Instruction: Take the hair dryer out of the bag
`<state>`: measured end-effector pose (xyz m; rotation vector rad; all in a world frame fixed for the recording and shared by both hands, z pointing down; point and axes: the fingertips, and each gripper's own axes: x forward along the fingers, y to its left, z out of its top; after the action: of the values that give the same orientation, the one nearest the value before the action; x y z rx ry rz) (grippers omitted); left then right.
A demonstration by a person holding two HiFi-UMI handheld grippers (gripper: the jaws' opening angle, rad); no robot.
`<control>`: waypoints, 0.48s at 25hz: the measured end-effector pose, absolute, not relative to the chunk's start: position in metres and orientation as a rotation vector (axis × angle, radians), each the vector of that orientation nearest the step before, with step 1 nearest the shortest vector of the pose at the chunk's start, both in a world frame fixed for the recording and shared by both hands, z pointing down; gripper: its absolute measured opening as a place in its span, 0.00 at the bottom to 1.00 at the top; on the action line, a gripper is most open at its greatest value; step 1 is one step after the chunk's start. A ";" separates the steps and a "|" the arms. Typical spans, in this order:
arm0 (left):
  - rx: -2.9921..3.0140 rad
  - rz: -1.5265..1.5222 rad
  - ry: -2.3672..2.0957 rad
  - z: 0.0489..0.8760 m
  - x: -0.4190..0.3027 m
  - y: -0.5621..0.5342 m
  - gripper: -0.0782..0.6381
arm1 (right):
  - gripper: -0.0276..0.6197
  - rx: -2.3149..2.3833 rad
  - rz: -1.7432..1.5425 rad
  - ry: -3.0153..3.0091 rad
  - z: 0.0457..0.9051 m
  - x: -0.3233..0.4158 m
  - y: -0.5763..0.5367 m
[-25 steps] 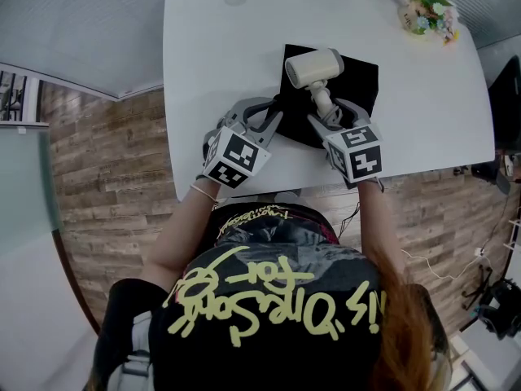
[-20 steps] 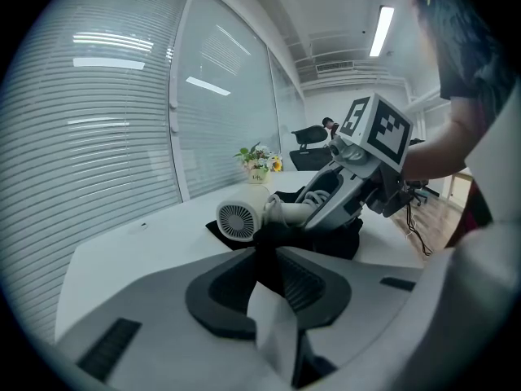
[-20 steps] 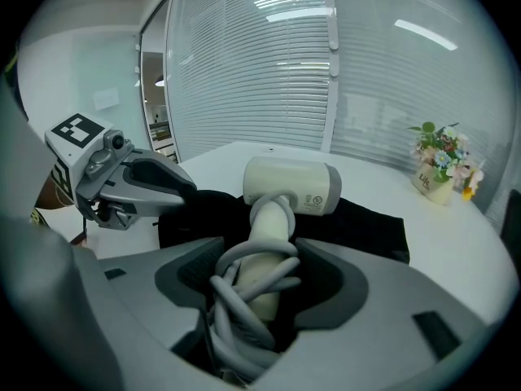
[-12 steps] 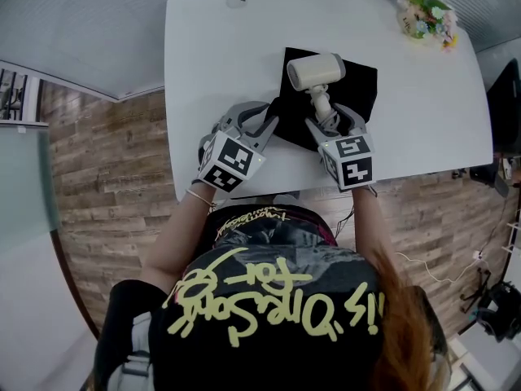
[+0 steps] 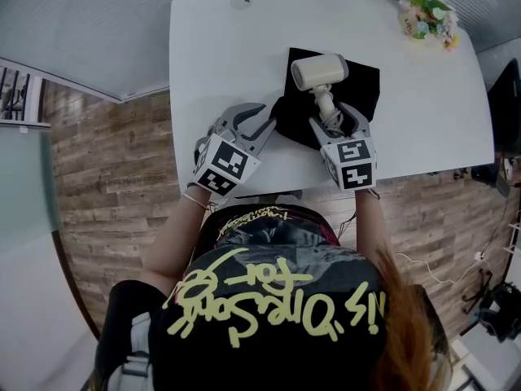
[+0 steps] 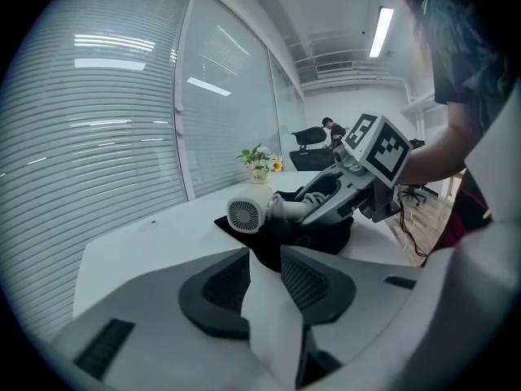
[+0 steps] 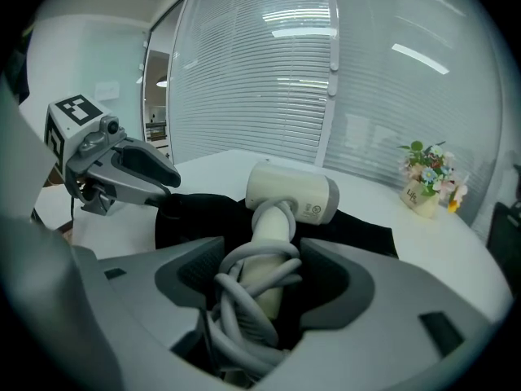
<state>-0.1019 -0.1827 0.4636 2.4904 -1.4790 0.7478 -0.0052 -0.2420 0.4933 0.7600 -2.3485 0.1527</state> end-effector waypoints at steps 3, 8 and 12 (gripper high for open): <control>2.490 0.746 -1.490 0.458 -0.109 -0.178 0.27 | 0.47 0.788 0.125 -2.368 0.480 -0.006 -0.241; 2.474 0.676 -1.547 0.446 -0.122 -0.173 0.26 | 0.47 0.826 0.122 -2.438 0.450 -0.003 -0.236; 2.481 0.588 -1.612 0.423 -0.131 -0.176 0.25 | 0.47 0.890 0.047 -2.516 0.419 -0.002 -0.238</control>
<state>-0.1307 -0.1760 0.4227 2.4809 -1.6123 0.5877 -0.0016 -0.2379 0.4190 0.8898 -2.5163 0.0468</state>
